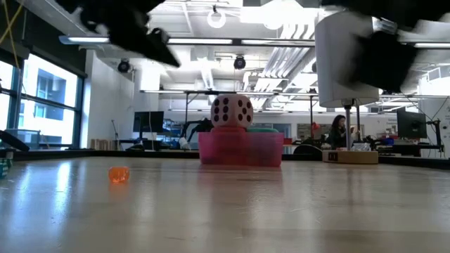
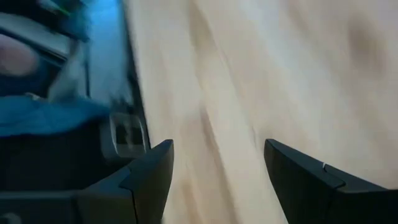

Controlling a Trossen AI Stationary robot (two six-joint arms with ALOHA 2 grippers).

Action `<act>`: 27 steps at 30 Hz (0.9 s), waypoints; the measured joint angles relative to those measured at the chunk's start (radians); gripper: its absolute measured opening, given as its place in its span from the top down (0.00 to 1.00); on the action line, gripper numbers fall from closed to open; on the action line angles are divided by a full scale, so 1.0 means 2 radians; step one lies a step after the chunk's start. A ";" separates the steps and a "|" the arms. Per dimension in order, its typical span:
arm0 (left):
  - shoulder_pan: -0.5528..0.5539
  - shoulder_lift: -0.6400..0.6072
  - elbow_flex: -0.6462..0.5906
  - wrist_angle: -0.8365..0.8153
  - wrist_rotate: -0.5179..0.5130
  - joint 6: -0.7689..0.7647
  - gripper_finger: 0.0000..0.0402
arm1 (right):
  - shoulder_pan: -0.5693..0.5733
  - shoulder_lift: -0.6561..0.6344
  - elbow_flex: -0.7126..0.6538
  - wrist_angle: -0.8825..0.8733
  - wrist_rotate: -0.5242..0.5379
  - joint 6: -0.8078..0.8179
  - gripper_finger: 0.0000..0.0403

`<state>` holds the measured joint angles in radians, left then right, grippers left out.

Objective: Pick & Place Dice
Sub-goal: Put the right small orange dice into the bin

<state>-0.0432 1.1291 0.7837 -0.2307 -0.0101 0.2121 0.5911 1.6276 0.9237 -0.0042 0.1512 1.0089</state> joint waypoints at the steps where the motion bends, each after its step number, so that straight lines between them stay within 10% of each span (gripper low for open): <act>1: -0.004 -0.007 0.000 -0.029 0.000 -0.006 0.40 | 0.009 0.000 0.000 -0.026 -0.012 0.047 0.40; 15: -0.013 -0.013 -0.001 -0.082 -0.001 -0.039 0.40 | 0.136 0.000 0.000 -0.219 -0.099 0.552 0.40; 27: -0.013 -0.013 -0.001 -0.072 0.042 -0.032 0.40 | 0.170 0.000 0.000 -0.404 -0.095 0.655 0.40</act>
<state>-0.0692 1.1030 0.7815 -0.3752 0.0731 0.1476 0.9314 1.6276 0.9234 -0.8121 -0.0389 2.3182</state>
